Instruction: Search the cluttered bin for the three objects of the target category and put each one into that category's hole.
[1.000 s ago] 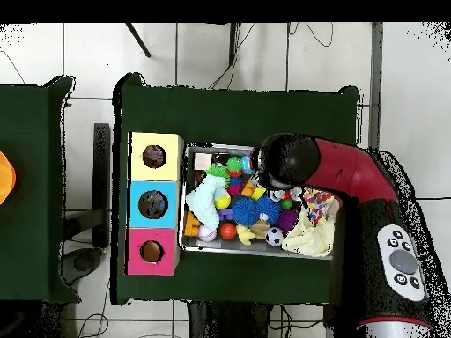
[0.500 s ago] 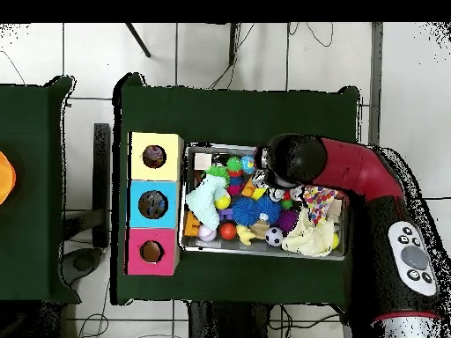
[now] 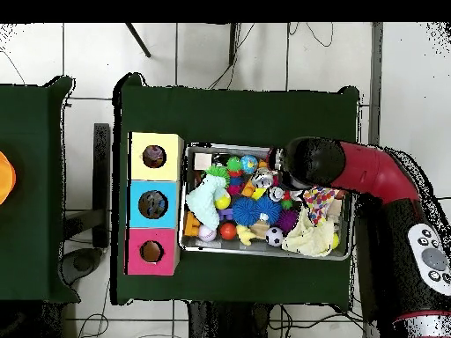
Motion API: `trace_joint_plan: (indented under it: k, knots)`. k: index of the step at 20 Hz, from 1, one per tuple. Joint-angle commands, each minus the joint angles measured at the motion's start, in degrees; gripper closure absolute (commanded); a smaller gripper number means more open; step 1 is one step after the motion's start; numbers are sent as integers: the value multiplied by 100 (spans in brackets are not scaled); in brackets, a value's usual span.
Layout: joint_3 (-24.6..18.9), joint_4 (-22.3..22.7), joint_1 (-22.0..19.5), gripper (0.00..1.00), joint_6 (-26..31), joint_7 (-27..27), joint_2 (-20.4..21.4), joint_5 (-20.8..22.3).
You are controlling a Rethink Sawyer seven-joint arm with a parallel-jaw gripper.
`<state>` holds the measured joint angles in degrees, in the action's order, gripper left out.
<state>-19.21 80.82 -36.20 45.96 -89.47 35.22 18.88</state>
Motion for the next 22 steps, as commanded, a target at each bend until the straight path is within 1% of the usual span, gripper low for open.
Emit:
trace_joint_plan:
  k: [1,8,11,15,19,22]
  knots:
    - [-757,77,-383,0,404,2130,-462,563]
    - [-951,43,-629,0,289,2135,-730,835]
    - [-1039,71,-721,0,390,2141,-657,908]
    - [-1163,130,-820,0,719,2178,-374,908]
    - [-1249,283,-850,0,1080,2109,66,822]
    - [-1285,361,-830,0,1501,2050,480,704]
